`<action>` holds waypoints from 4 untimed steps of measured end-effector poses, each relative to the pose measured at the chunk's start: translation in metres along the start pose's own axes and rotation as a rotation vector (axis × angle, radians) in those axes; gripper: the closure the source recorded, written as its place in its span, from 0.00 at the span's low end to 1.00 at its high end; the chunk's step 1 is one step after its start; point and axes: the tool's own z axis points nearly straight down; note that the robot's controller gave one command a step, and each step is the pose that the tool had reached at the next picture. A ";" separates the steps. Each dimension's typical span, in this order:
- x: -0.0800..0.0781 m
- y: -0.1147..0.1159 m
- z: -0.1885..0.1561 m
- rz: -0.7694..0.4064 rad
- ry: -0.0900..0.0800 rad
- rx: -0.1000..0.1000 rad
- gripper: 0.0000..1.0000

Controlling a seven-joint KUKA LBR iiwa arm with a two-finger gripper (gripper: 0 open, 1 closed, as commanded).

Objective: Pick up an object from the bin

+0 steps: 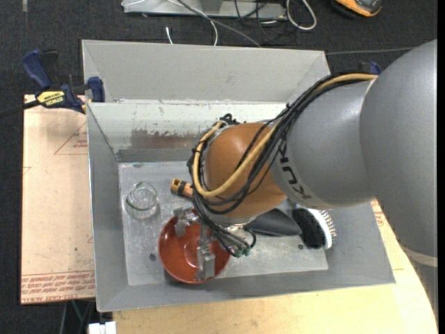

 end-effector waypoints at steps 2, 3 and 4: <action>-0.006 0.006 0.042 -0.514 -0.029 0.005 0.00; -0.099 -0.094 0.046 -0.070 -0.019 -0.001 0.00; -0.018 -0.004 0.041 -0.498 -0.022 -0.002 1.00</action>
Offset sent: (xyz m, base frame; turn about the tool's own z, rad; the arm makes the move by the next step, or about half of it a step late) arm -0.0099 0.0073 -0.0472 -0.5374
